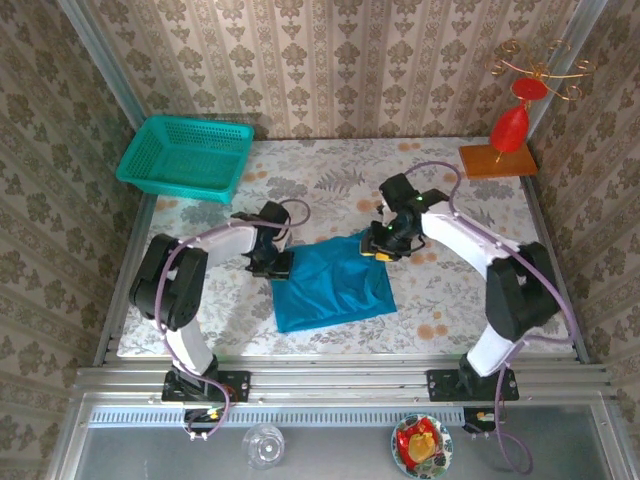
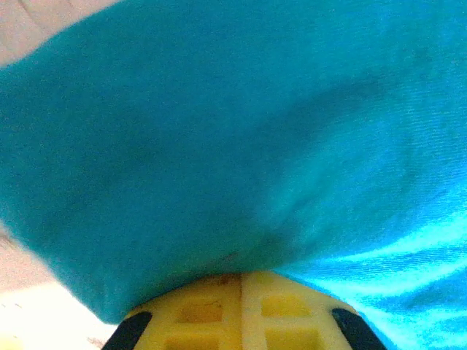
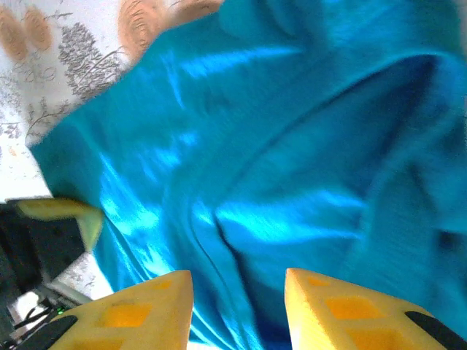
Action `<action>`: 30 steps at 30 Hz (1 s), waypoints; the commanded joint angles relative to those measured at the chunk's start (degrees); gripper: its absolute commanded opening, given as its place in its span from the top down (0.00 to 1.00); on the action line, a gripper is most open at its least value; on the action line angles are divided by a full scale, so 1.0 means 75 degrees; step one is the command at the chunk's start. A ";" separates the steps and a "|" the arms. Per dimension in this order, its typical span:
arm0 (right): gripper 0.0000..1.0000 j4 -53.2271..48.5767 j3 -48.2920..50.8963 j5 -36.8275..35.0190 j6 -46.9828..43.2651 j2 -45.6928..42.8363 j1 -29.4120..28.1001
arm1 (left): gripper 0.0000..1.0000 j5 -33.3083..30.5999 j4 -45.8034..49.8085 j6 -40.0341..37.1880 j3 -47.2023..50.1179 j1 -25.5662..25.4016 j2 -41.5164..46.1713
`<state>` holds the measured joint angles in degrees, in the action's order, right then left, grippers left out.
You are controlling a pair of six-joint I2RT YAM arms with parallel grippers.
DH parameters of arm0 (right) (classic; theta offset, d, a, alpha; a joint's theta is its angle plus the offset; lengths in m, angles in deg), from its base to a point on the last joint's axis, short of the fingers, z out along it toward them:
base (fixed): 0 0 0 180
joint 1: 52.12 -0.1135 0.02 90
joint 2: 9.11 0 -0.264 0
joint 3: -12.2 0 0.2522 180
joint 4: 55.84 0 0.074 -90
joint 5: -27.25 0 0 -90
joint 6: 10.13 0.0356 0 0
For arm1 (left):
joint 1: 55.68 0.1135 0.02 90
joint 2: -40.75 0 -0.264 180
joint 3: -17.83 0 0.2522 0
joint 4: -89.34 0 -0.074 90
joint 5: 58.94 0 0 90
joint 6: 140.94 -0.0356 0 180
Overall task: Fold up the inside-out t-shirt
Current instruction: Rotate the T-shirt at the center of the table, then smooth out the T-shirt at the center of the table.
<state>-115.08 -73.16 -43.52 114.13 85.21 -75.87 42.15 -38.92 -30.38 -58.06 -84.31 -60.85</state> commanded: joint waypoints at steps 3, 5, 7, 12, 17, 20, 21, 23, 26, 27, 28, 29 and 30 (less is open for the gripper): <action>0.64 -0.1138 0.0599 -0.0936 0.0031 -0.0684 -0.0469 | 0.93 -0.0529 0.0547 -0.0801 -0.0616 0.0282 0.0196; 0.64 -0.1266 0.0661 -0.1181 0.0172 -0.0697 -0.0815 | 0.92 -0.0327 0.0648 -0.0736 -0.0607 0.0278 0.0581; 0.65 -0.1357 0.0638 -0.1366 0.0342 -0.0599 -0.1155 | 0.91 0.0172 0.0602 -0.0528 -0.0364 0.0277 0.0977; 0.65 -0.1440 0.0364 -0.1575 0.0553 -0.0005 -0.1916 | 0.91 0.1138 0.0240 0.0158 0.0765 0.0091 0.1776; 0.66 -0.1283 0.0107 -0.1583 0.0576 0.0605 -0.2159 | 0.91 0.1251 -0.0051 0.0412 0.1648 -0.0078 0.1928; 0.72 -0.1121 0.0090 -0.1393 0.0565 0.0825 -0.2189 | 0.91 0.1277 -0.0263 0.0452 0.1940 -0.0074 0.1815; 0.80 -0.1166 0.0058 -0.1416 0.0565 0.0837 -0.2195 | 0.92 0.1258 -0.0294 0.0447 0.1981 -0.0057 0.1748; 0.96 -0.1415 0.0027 -0.1742 0.0642 0.0624 -0.2224 | 0.92 0.1202 -0.0318 0.0446 0.2051 0.0010 0.1619; 1.00 -0.1730 0.0265 -0.1993 0.0826 0.0006 -0.2117 | 0.93 0.1046 -0.0379 0.0479 0.2192 0.0168 0.1547; 1.00 -0.1795 0.0423 -0.1963 0.0863 -0.0199 -0.2044 | 0.93 0.0959 -0.0376 0.0482 0.2239 0.0211 0.1537; 1.00 -0.1836 0.0589 -0.1925 0.0897 -0.0351 -0.1975 | 0.93 0.0913 -0.0391 0.0481 0.2280 0.0261 0.1530; 1.00 -0.1847 0.0792 -0.1873 0.0942 -0.0529 -0.1907 | 0.94 0.0920 -0.0429 0.0485 0.2343 0.0283 0.1530; 1.00 -0.1794 0.1020 -0.1817 0.0994 -0.0694 -0.1846 | 0.94 0.0972 -0.0495 0.0496 0.2413 0.0441 0.1535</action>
<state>-124.61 -68.79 -55.81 119.53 84.32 -91.04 50.96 -41.98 -27.76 -42.02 -82.95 -48.81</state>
